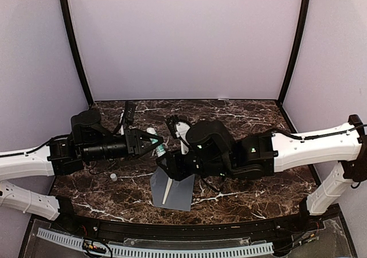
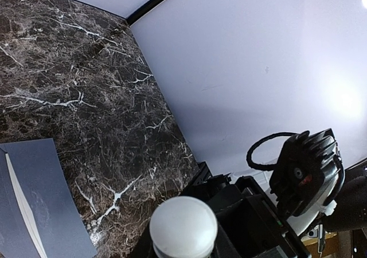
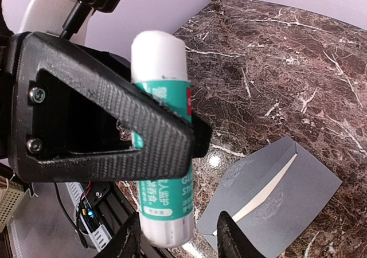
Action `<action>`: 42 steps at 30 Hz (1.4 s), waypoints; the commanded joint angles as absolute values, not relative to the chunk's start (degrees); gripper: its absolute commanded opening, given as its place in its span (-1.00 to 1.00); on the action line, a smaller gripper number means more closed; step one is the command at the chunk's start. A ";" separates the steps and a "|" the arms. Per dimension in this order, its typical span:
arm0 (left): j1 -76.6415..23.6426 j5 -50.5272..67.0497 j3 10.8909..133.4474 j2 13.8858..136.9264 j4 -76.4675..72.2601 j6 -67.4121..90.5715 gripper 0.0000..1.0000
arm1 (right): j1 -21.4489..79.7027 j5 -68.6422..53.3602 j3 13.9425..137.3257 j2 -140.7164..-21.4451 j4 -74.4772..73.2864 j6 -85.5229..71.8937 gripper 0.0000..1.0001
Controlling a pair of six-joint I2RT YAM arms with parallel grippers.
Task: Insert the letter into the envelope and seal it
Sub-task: Unscrew the solid glue.
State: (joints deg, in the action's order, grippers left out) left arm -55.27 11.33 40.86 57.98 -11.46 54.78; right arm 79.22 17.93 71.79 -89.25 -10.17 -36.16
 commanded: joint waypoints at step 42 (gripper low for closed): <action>-55.42 43.27 39.89 61.56 -41.43 47.02 -1.00 | 67.89 -21.41 48.07 -82.60 52.30 -67.36 -0.89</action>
State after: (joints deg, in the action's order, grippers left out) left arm -53.89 35.31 39.29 61.54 -36.86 49.58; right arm 69.73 -22.39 48.07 -81.58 42.00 -61.78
